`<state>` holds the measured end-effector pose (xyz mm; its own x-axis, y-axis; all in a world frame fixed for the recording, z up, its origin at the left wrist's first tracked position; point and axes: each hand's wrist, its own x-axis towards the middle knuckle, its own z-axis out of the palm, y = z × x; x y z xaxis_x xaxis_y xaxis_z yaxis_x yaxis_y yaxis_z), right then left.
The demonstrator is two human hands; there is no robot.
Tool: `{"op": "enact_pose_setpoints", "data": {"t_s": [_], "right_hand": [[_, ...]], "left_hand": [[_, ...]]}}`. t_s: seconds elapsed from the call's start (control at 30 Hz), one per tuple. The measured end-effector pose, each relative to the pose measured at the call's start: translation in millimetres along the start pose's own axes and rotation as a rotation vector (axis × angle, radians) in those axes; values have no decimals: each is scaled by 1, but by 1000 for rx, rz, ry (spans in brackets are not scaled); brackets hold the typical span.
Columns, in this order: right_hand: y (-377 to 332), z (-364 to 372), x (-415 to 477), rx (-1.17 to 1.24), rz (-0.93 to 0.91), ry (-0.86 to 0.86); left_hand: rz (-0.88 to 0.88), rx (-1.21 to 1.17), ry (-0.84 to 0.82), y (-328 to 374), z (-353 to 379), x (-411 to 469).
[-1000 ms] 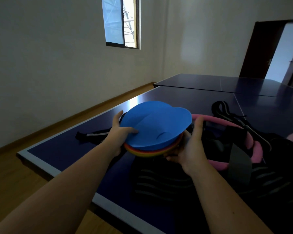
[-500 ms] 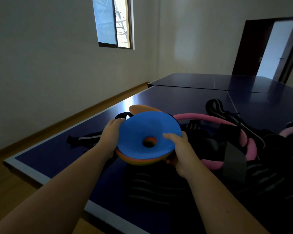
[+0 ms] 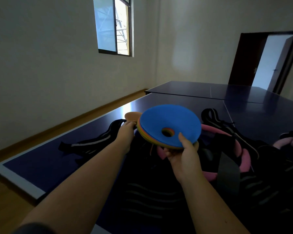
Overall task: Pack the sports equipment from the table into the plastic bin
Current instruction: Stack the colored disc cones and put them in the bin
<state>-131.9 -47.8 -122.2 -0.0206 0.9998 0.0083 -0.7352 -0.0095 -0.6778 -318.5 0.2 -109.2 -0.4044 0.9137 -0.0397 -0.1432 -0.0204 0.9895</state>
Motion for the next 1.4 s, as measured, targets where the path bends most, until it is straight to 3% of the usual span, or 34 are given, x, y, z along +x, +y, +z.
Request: {"op": "enact_pose_setpoints", "data": {"t_s": [0.27, 0.43, 0.53, 0.7, 0.9, 1.03, 1.13, 1.23, 1.4], "right_hand": [[8, 0, 4, -5, -9, -19], [11, 0, 7, -8, -28, -25], [12, -2, 9, -13, -45, -2], [16, -3, 12, -33, -70, 29], [20, 0, 8, -89, -91, 28], [19, 2, 1, -159, -100, 11], [19, 3, -5, -191, -116, -11], [20, 2, -7, -187, -106, -16], [17, -1, -2, -174, -85, 20]], "left_hand": [[-241, -70, 35, 11, 27, 53], [-232, 64, 29, 11, 22, 83], [-126, 214, 40, -5, 14, 94], [109, 431, 365, -22, 1, 105], [404, 290, 579, 32, -19, 59], [476, 239, 494, 62, -33, 27], [315, 188, 305, 66, -28, 17], [197, 355, 136, 54, -18, 5], [275, 583, 73, 36, -8, -16]]}}
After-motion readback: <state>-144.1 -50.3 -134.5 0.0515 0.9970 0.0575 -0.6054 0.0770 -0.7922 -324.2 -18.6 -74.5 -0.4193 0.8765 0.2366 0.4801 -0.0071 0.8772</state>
